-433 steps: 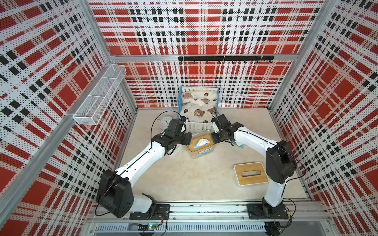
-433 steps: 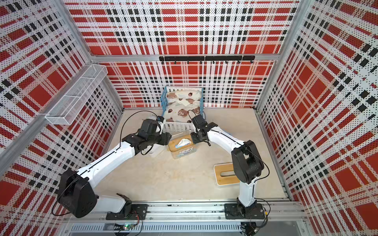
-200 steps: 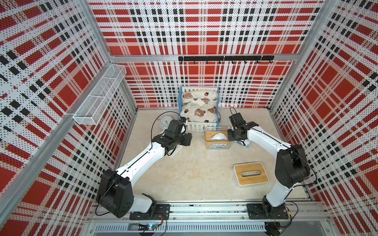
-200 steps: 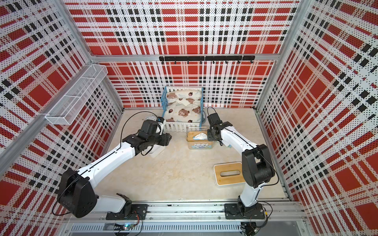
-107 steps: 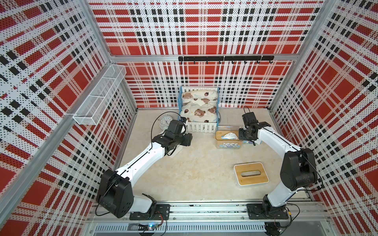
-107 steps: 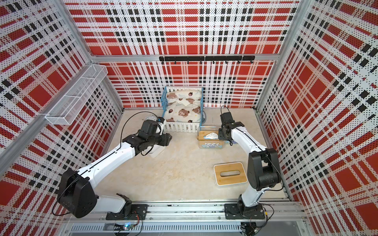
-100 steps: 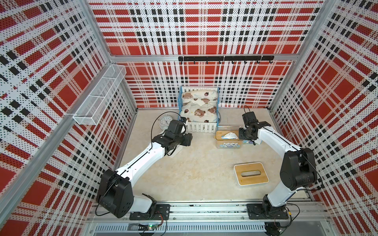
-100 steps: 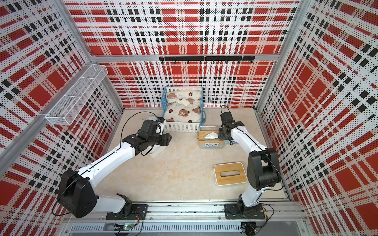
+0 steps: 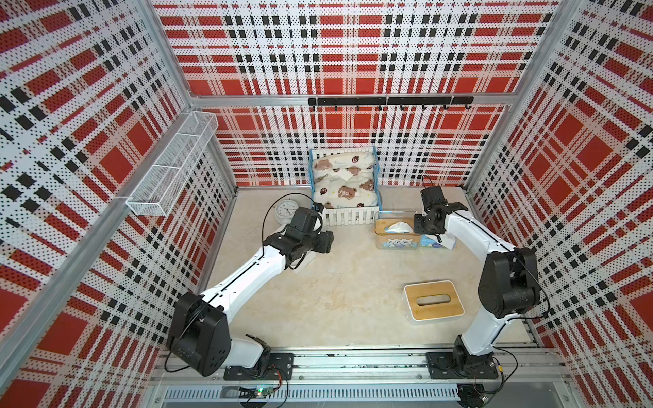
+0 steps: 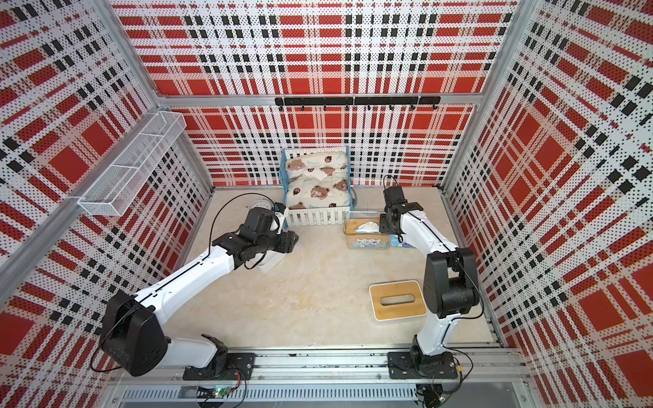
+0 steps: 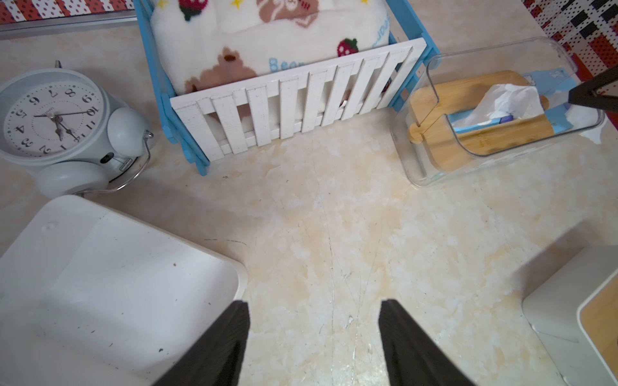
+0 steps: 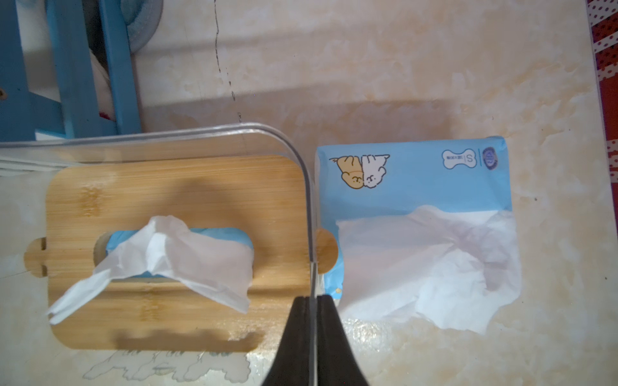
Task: Put the tissue paper into the tissue box
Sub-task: Move the tissue box to the center of the board.
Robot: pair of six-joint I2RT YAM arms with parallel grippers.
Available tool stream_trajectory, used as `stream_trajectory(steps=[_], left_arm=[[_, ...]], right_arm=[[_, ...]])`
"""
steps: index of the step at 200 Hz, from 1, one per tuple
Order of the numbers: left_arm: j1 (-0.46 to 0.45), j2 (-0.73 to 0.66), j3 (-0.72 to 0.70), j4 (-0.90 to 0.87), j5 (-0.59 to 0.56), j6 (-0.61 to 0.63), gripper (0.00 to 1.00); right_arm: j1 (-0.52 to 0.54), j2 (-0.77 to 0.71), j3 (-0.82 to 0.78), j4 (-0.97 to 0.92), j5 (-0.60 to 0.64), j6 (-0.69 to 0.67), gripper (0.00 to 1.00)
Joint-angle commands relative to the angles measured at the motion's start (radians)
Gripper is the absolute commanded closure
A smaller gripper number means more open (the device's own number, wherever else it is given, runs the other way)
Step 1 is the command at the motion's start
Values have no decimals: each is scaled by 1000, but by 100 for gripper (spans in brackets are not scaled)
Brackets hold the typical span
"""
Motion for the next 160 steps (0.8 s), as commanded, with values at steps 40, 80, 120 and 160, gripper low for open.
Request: stream_trajectory(steps=[40,80,120,160], left_arm=[[-3,17,10,13,1,0,32],[-3,16,11,12,0,-1,32],[-3,14,9,13,-8,-5,32],[17,8,0,13,-24,-12,31]], right_arm=[[59,-13,-32,90,-129,-1,100],[102,40,27,92,-132,10,100],[115,86,75,115,-145,55,99],[116,73,74,130,-186,67,83]])
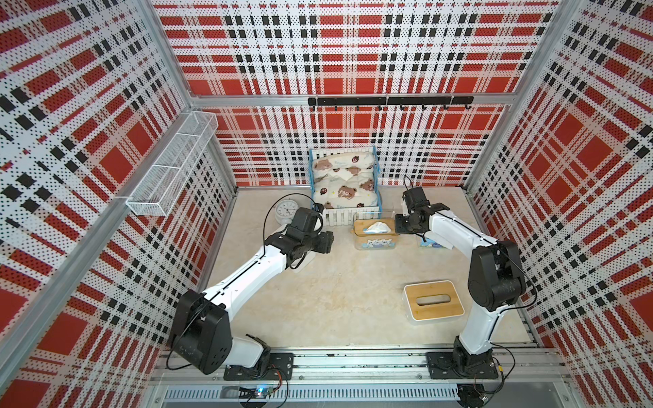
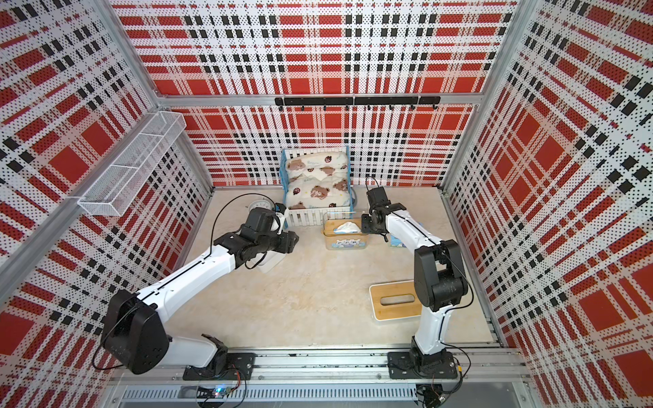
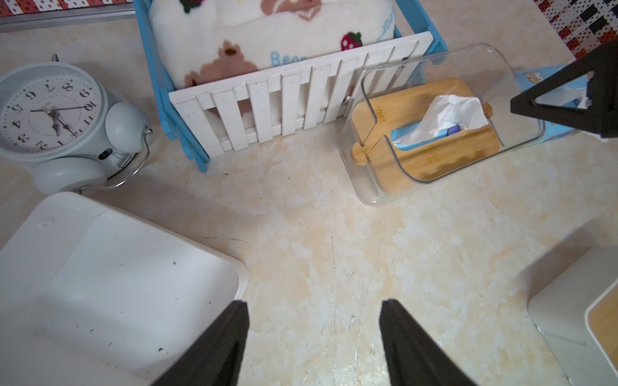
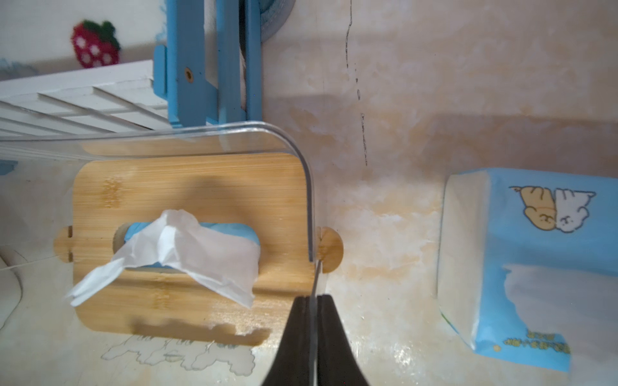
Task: Put the tissue paper into the tissue box
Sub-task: Move the tissue box to the center of the board.
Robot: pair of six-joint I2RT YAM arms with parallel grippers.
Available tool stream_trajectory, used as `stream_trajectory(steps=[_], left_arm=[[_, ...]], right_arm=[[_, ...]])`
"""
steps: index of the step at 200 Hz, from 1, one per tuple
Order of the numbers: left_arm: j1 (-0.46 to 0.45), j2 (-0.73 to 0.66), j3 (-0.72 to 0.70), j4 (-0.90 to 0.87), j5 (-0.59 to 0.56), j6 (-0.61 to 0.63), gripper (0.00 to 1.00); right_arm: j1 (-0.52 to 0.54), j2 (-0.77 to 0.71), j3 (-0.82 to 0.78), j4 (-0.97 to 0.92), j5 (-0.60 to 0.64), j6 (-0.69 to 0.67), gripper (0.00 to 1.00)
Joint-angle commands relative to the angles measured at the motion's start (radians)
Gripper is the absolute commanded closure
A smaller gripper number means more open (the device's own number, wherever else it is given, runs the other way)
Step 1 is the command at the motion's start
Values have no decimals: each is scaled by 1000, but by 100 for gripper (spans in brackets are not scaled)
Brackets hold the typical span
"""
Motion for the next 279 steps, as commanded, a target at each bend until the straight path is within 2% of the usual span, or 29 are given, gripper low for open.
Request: stream_trajectory(steps=[1,32,49,66,88,134,173,212,243,279], left_arm=[[17,-3,0,12,-18,-10,31],[62,-22,-11,13,-26,-9,30],[113,-28,-34,25,-16,-16,29],[171,-24,-69,33,-8,-24,28],[209,9,-104,33,15,-34,29],[203,131,-126,43,13,-92,30],[94,205,-145,83,-26,-157,30],[-117,173,-163,119,-48,-273,30],[-256,226,-108,261,46,-359,30],[-320,347,49,303,122,-334,30]], right_arm=[[4,-14,23,45,-35,24,81],[4,-78,5,38,-64,-1,60],[9,-117,-17,45,-87,-12,45],[24,-161,-50,64,-85,-24,37],[37,-216,-96,103,-95,-35,32],[42,-285,-168,160,-158,-42,31],[43,-329,-215,166,-190,-45,31],[43,-384,-265,113,-132,-46,31],[43,-404,-299,69,-77,-30,30],[26,-424,-343,47,2,-7,29]])
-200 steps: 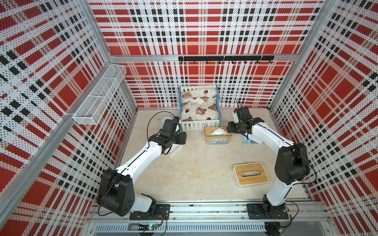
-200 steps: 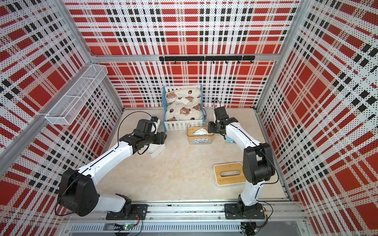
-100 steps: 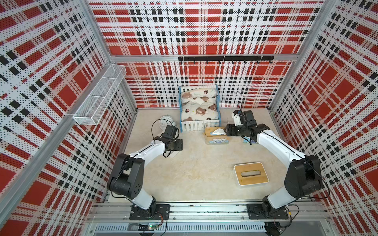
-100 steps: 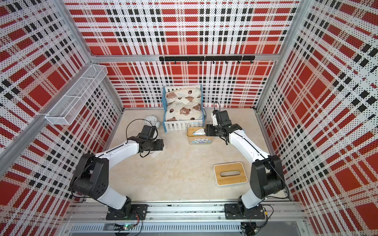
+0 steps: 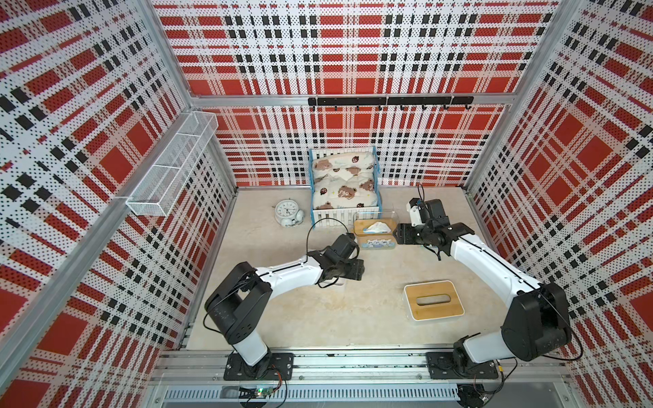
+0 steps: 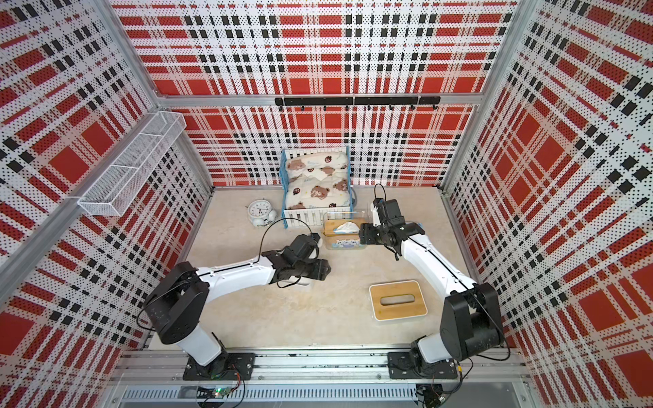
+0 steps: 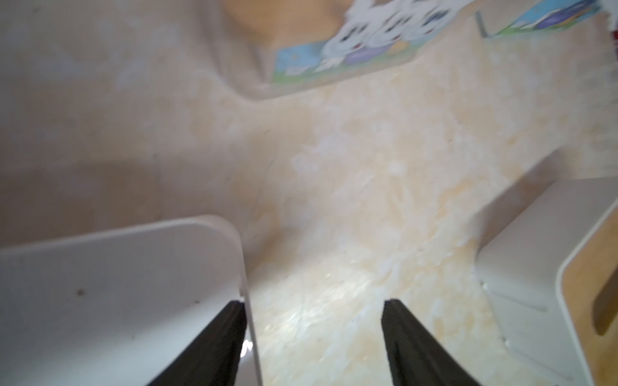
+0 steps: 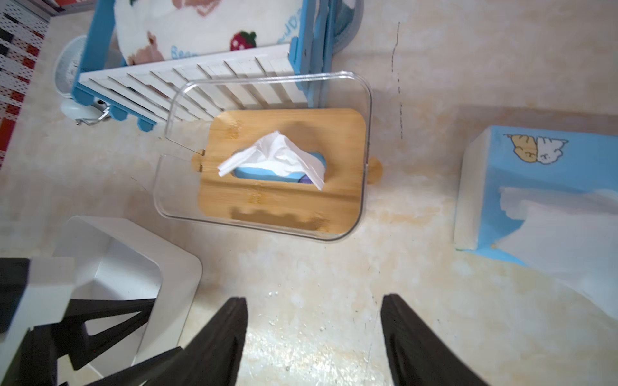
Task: Put the tissue paper into the tissue box
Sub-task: Move the tissue box to the center of the board, then pick up the paper towel from the center of the board.
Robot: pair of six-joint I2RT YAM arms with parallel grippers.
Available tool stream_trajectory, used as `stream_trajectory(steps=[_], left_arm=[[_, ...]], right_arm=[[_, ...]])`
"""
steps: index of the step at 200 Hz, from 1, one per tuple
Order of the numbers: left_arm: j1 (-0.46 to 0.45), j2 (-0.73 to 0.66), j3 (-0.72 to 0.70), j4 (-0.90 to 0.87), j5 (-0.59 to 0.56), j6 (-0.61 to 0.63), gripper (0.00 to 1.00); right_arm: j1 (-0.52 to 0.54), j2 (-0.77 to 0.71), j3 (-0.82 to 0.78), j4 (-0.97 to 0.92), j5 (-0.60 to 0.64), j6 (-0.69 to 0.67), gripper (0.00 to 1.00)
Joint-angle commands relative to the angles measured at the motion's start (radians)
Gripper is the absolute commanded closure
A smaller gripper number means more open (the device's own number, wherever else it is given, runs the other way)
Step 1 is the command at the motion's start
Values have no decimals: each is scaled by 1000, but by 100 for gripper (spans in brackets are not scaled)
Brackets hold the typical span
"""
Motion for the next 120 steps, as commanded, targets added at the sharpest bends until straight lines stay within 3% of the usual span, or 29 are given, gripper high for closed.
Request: stream_trajectory(steps=[1,34,68,120], left_arm=[[-21,50,92,85,65,-12,30],[-13,12,88,79,72,21,30],[16,-89,51,78,74,56,30],[74,-180,18,62,90,100,30]], right_arm=[[-13,-32,-20,-42,77,23,28],[-79,-54,-63,15,108,53,28],[-240,-37,-56,113,123,93,29],[-438,187,112,121,120,97,31]])
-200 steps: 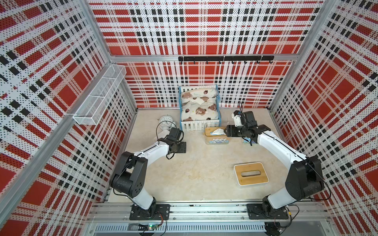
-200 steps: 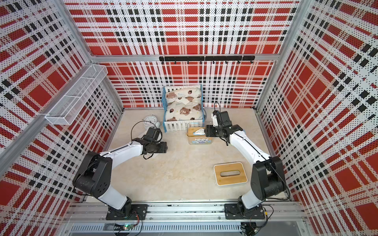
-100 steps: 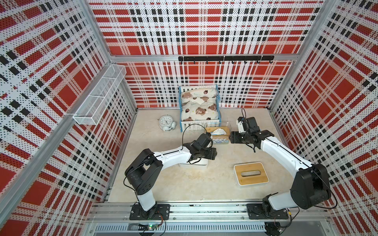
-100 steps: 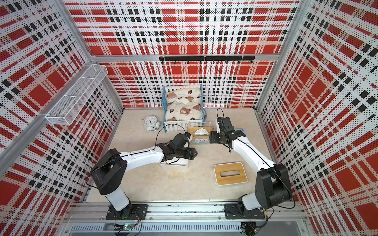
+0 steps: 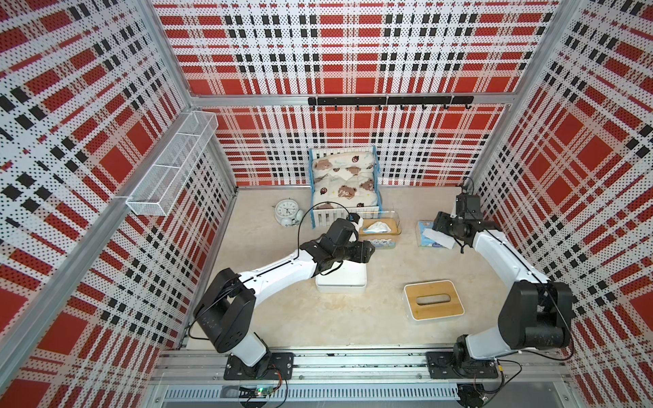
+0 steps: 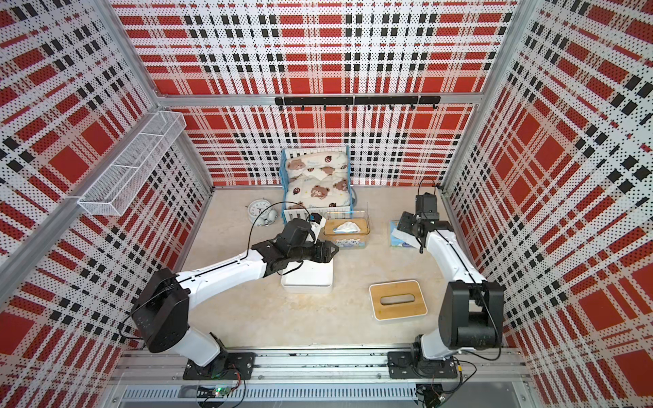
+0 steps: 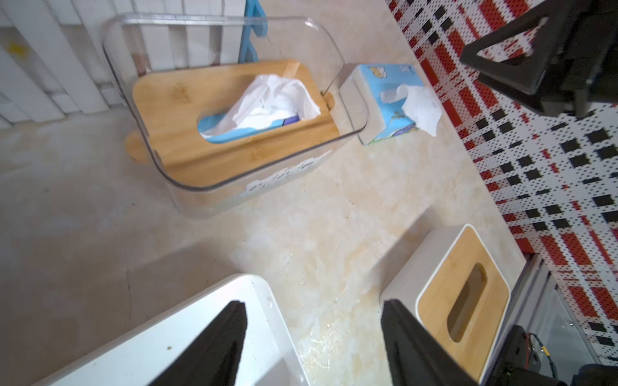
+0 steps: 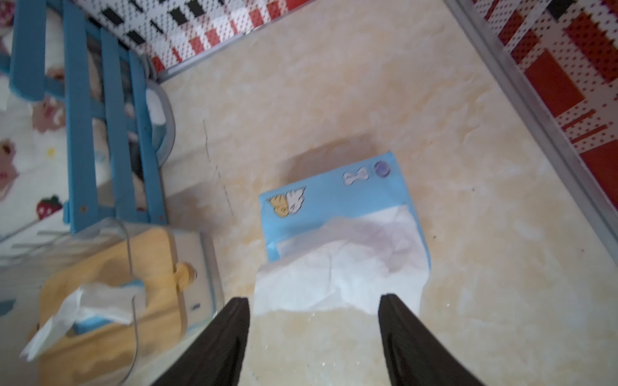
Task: Put the tissue paper into the tissue box
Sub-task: Pick up the paper towel from the center of the board.
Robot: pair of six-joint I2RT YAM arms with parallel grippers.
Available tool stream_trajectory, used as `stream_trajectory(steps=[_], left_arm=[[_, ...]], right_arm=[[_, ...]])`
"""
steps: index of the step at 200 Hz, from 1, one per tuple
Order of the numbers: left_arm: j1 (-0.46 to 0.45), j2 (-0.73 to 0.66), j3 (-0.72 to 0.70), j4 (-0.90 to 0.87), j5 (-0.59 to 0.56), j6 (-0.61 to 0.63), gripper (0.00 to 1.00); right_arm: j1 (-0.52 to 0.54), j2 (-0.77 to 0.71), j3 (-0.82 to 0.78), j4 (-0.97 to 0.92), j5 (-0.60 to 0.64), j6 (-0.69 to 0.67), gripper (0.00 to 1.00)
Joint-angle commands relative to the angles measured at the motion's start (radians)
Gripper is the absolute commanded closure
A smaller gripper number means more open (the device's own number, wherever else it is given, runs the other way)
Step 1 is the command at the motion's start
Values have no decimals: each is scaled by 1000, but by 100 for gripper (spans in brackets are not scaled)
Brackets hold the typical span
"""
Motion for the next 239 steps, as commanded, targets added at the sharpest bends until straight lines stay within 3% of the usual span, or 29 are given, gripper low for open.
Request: stream_trajectory(steps=[1,42,82,127,157,210,239], left_arm=[[23,-33,-32,0,15,42,30],[46,-45,-55,0,32,57,30],[45,-32,-49,3,44,64,30],[42,-11,-37,3,66,65,30],[43,-9,-35,0,67,65,30],[37,0,-26,-3,71,87,30],[37,0,-28,-8,66,89,30]], right_arm=[[-61,106,58,26,4,12,31],[-133,270,164,7,-48,-1,30],[-180,377,205,2,-268,-26,33],[-185,302,44,66,-375,-5,48],[-184,206,-82,134,-428,21,52],[-191,289,3,99,-426,-4,51],[-195,306,-13,115,-418,-20,56]])
